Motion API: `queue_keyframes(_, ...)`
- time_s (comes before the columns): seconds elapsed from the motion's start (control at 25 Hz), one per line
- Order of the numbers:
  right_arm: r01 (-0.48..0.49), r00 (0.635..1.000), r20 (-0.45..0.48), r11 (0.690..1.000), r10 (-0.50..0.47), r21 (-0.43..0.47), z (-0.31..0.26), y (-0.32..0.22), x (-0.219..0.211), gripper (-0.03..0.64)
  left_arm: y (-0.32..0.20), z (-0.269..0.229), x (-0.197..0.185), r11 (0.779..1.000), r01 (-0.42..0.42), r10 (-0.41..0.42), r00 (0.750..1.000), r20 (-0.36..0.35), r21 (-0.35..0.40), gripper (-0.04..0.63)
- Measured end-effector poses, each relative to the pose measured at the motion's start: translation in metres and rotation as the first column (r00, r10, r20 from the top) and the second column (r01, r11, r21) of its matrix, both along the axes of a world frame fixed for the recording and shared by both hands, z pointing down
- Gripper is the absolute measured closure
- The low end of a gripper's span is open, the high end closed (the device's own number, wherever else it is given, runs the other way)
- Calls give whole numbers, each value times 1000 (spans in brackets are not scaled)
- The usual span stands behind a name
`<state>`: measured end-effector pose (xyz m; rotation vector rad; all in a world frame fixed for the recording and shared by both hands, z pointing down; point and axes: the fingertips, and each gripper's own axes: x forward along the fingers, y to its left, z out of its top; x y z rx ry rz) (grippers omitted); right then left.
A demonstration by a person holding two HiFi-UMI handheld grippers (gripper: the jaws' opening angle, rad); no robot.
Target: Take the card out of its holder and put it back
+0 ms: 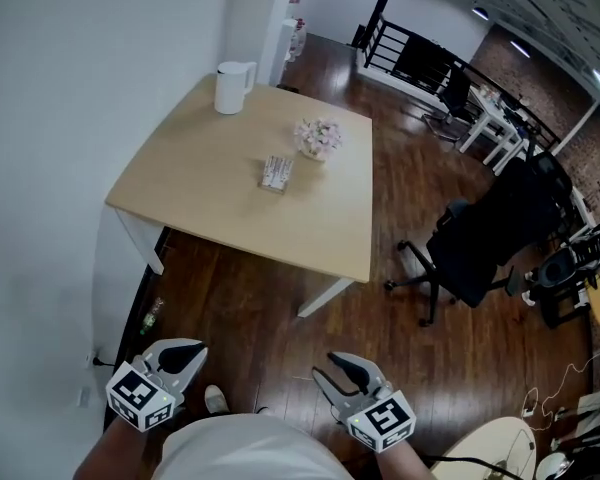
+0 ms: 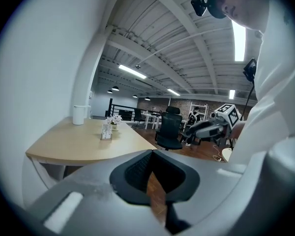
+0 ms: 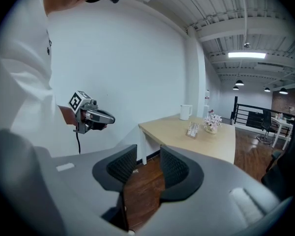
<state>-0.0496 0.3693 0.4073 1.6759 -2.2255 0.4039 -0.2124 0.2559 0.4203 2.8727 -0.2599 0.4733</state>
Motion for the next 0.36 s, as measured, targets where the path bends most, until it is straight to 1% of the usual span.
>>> queue_keyframes(0.12,-18,1000,7,1000,18,2,3,23,12,465,19,-2,14,1000,-5,5,1000,-7,4,589)
queue_keyframes(0.24,-24,1000,3,1000,24,7,4,30,35,468,27,-1,39,1000,-16,16,1000,-7,17,589)
queue_keyframes(0.36,-24,1000,9,1000,24,4,6,42,51,471,39,0,57,1000,-9,9,1000,-3,14,589)
